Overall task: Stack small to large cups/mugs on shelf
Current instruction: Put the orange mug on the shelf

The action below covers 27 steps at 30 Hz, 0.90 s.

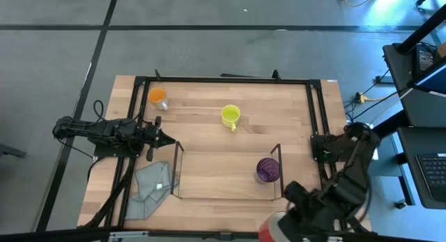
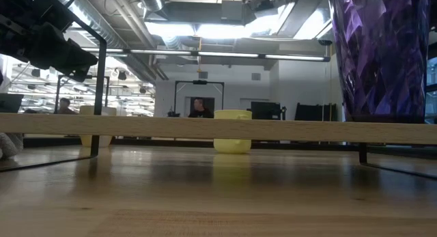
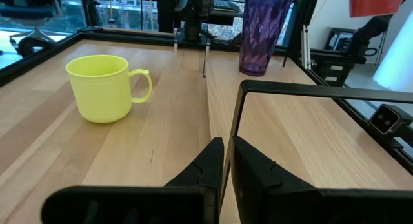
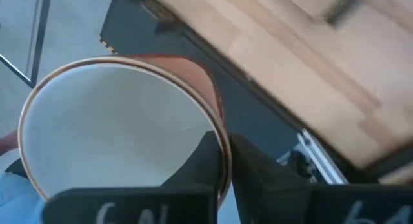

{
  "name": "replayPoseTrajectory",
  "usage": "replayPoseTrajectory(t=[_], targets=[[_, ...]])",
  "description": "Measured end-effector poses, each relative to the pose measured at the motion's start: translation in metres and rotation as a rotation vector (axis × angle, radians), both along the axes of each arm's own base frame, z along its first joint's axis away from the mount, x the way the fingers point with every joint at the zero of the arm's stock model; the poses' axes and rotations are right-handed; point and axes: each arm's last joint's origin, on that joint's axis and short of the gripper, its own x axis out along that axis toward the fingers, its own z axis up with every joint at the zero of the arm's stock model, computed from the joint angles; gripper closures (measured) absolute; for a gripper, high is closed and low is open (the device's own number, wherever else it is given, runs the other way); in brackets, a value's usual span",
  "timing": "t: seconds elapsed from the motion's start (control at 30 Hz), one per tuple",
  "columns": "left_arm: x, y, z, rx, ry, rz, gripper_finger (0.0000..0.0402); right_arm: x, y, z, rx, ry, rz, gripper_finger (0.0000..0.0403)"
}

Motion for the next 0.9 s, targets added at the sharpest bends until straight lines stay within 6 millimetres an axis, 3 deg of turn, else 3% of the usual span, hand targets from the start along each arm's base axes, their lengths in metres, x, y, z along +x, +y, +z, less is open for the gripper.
replayPoseTrajectory(t=[0.2, 0.5, 0.73, 0.9], targets=[[0.000, 0.000, 0.000, 0.000, 0.000, 0.000, 0.0376, 0.040, -0.011, -0.004, -0.070, -0.059, 0.078, 0.0379], [0.000, 0.000, 0.000, 0.000, 0.000, 0.000, 0.0376, 0.087, -0.043, -0.002, -0.141, -0.167, 0.169, 0.0379], [0.000, 0.000, 0.000, 0.000, 0.000, 0.000, 0.0376, 0.109, -0.069, -0.001, -0.190, -0.218, 0.219, 0.0380], [0.000, 0.000, 0.000, 0.000, 0.000, 0.000, 0.0376, 0.122, -0.098, -0.003, -0.266, -0.210, 0.238, 0.0380]])
